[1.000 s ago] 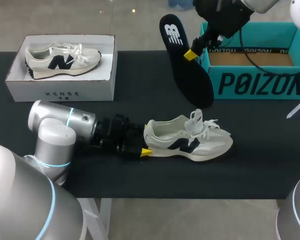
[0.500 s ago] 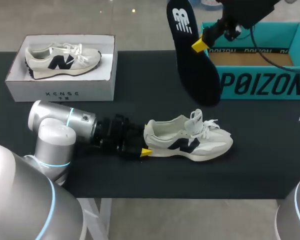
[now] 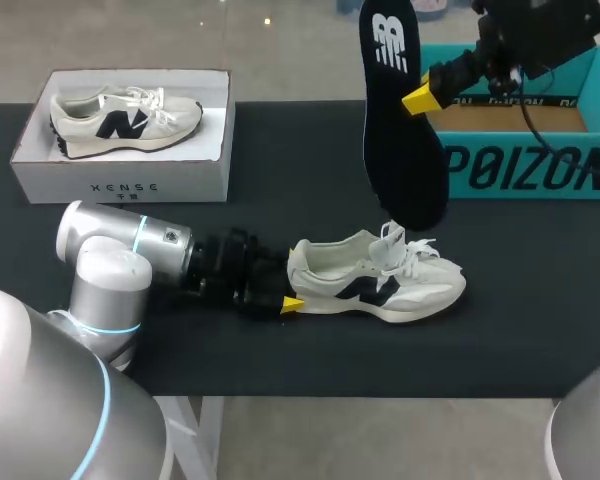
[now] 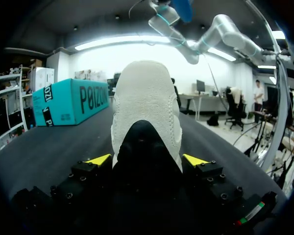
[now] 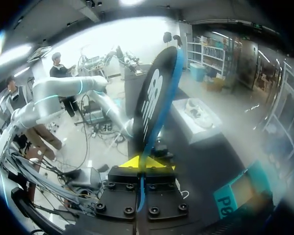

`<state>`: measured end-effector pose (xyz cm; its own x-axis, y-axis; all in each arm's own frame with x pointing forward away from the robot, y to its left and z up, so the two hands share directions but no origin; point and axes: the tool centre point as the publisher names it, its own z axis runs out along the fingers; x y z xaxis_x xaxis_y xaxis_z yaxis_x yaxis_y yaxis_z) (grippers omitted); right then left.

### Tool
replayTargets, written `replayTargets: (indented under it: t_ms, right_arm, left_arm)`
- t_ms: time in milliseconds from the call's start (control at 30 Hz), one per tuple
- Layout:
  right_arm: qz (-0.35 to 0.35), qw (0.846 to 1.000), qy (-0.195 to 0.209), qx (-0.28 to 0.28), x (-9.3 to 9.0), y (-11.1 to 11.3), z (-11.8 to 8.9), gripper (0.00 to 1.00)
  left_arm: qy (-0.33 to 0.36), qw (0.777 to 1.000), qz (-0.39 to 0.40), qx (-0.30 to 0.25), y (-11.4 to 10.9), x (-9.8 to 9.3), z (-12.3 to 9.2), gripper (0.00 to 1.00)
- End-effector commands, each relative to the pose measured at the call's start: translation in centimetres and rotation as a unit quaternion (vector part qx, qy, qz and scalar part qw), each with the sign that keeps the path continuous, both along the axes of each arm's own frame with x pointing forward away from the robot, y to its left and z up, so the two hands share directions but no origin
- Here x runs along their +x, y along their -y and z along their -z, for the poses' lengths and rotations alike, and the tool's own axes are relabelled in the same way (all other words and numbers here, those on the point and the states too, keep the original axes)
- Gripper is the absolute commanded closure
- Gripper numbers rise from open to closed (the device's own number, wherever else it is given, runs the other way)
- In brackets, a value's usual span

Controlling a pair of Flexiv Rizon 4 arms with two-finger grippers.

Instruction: Take the shoe out of the shoebox, open the shoe tongue, remove and reinsert the insole, then place the shoe into the shoebox

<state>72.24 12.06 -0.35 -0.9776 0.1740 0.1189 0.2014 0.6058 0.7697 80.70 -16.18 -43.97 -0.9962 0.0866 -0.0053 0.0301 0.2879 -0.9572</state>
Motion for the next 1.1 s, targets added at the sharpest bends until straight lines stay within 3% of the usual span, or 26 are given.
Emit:
replayTargets:
  t_ms: [33, 467, 1100]
  right_arm:
    - [-0.004, 1.0, 0.002, 0.009, -0.9, -0.2, -0.6, 1.0]
    - [0.007, 1.0, 0.017, -0.009, -4.0, -1.1, -3.2, 1.0]
    - [0.007, 1.0, 0.017, -0.009, -4.0, -1.1, -3.2, 1.0]
  left_arm:
    - [0.0, 1.0, 0.0, 0.001, 0.1, -0.1, 0.4, 1.0]
    - [0.0, 1.0, 0.0, 0.001, 0.1, -0.1, 0.4, 1.0]
    - [0.0, 1.0, 0.0, 0.001, 0.1, -0.1, 0.4, 1.0]
